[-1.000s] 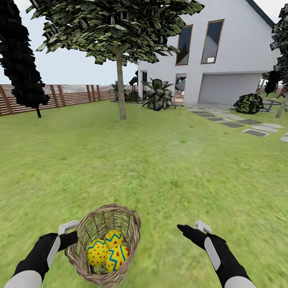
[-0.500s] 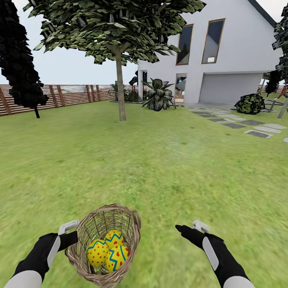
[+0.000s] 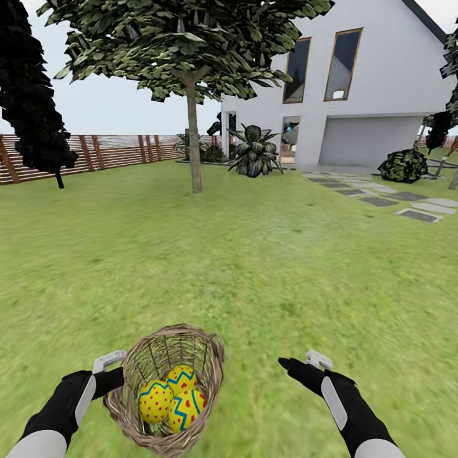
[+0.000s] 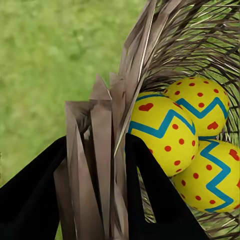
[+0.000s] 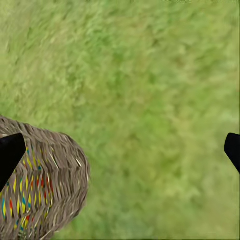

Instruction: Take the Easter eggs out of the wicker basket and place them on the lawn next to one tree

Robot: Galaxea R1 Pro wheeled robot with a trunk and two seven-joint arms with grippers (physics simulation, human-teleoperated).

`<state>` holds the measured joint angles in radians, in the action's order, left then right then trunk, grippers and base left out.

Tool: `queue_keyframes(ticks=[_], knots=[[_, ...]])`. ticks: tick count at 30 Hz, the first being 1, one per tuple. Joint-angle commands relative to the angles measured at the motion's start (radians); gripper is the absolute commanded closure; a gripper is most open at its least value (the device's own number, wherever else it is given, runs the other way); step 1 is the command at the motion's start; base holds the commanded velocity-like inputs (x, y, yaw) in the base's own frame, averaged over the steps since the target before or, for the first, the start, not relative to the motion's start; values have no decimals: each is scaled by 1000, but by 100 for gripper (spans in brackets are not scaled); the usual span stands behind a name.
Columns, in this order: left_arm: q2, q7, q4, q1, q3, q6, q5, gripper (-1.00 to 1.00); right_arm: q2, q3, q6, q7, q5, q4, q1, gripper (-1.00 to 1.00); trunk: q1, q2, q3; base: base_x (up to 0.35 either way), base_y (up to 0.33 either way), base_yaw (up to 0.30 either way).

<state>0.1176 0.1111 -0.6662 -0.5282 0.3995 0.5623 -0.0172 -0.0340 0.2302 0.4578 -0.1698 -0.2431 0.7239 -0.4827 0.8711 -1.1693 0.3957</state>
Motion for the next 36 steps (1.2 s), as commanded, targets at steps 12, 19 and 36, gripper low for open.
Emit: queue_keyframes(ticks=[12, 19, 36], knots=[[-1, 6, -1, -1, 4, 5, 2, 100, -1, 6, 7, -4, -4, 2, -1, -100, 1, -1, -1, 310, 20, 270], [-1, 6, -1, -1, 4, 5, 2, 100, -1, 6, 7, -4, -3, 1, -1, -100, 1, -1, -1, 333, 0, 38], [-1, 6, -1, -1, 4, 5, 2, 100, -1, 6, 5, -4, -4, 1, -1, -100, 1, -1, -1, 333, 0, 0]])
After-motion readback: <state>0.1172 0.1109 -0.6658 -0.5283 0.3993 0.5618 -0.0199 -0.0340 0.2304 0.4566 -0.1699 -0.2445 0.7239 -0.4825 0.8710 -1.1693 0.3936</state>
